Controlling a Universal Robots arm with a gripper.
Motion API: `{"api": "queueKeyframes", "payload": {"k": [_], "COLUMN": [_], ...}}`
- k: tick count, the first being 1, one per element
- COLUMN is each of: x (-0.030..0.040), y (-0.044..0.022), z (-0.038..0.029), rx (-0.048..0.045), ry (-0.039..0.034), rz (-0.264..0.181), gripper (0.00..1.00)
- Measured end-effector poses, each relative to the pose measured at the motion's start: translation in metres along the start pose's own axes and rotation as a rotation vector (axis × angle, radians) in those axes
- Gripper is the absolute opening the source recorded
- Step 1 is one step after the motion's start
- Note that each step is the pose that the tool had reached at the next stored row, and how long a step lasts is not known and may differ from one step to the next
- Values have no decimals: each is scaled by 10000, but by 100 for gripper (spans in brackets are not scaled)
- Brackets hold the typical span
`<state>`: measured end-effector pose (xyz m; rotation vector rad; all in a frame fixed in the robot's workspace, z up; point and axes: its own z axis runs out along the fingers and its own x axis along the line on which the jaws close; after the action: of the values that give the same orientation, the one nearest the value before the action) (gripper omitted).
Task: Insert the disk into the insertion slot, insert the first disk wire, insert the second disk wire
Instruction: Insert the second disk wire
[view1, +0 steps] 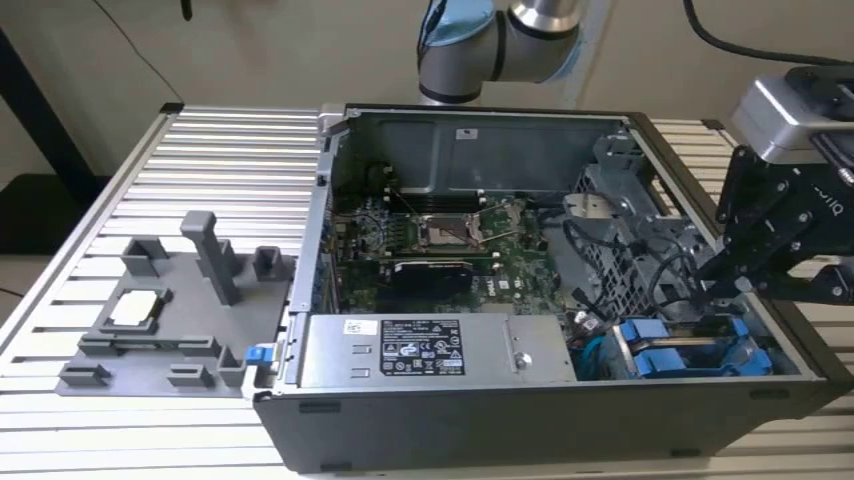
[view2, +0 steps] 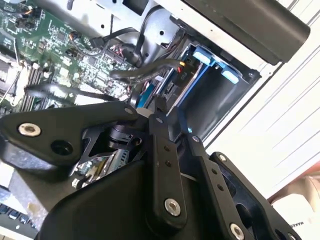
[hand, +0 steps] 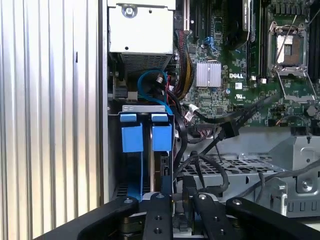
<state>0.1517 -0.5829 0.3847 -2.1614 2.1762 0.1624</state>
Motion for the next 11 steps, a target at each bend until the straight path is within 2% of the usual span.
{"api": "queueKeyframes", "payload": {"k": [5,11], "x": [-39,-195], "y": [104,257], "z": [-16,9], "rx": [109,217], "ry": [-2,-3], "rz": [-8,-21], "gripper": [24,24]}}
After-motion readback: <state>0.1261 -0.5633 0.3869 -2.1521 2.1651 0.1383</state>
